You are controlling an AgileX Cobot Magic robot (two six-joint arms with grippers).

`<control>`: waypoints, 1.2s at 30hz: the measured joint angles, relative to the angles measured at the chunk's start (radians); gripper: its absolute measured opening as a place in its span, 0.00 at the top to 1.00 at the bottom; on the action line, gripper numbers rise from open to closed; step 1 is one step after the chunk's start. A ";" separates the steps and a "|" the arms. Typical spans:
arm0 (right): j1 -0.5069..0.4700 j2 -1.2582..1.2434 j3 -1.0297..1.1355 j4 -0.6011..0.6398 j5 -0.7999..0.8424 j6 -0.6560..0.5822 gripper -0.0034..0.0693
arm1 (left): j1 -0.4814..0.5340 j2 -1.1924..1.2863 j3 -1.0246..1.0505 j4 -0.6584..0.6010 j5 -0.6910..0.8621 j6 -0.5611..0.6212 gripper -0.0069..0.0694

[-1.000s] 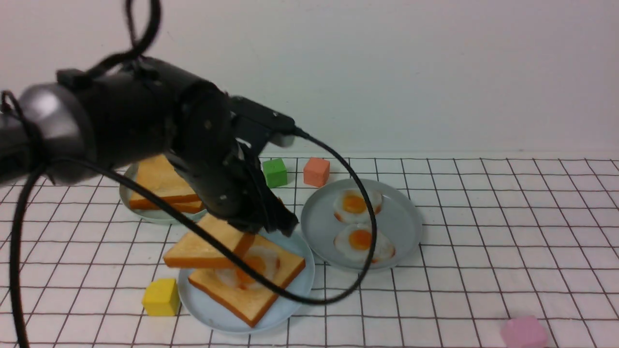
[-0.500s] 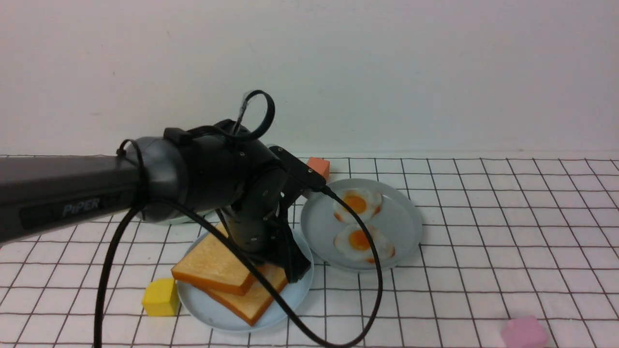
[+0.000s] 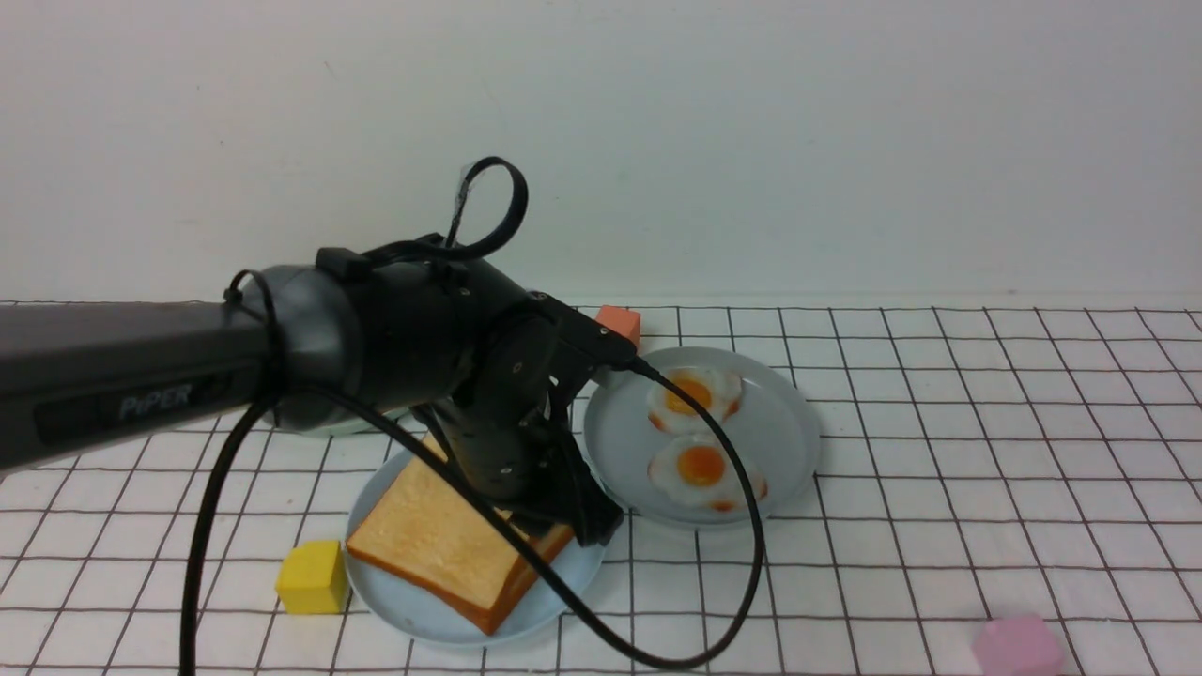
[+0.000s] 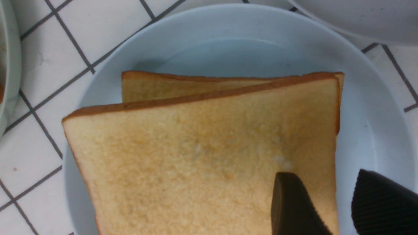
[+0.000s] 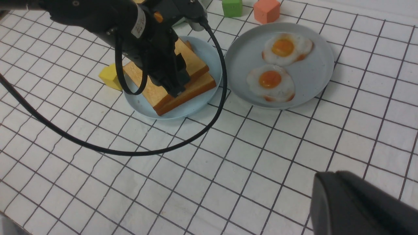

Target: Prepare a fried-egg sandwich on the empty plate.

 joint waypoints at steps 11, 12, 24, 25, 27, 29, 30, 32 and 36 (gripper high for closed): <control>0.000 -0.010 0.000 -0.006 0.005 0.000 0.90 | 0.000 -0.285 -0.026 -0.163 0.104 0.010 0.63; 0.000 -0.020 0.000 -0.017 0.016 0.000 0.90 | 0.000 -0.388 -0.005 -0.183 0.081 0.017 0.71; 0.000 -0.183 0.047 -0.125 0.090 0.083 0.90 | 0.000 -1.267 0.684 -0.251 -0.434 0.019 0.93; 0.000 -0.220 0.074 -0.132 0.090 0.101 0.92 | 0.000 -1.344 0.787 -0.256 -0.507 0.019 0.93; 0.000 -0.262 0.111 -0.143 0.087 0.118 0.94 | 0.000 -1.442 0.891 -0.258 -0.602 0.019 0.93; 0.000 -0.308 0.152 -0.162 0.079 0.144 0.95 | 0.000 -1.516 0.982 -0.261 -0.663 0.019 0.93; 0.000 -0.345 0.185 -0.182 0.065 0.184 0.95 | 0.000 -1.587 1.046 -0.261 -0.703 0.019 0.93; 0.000 -0.385 0.222 -0.200 0.035 0.230 0.95 | 0.000 -1.642 1.088 -0.261 -0.719 0.019 0.93; 0.000 -0.435 0.298 -0.236 -0.061 0.277 0.95 | 0.000 -1.700 1.138 -0.261 -0.727 0.019 0.93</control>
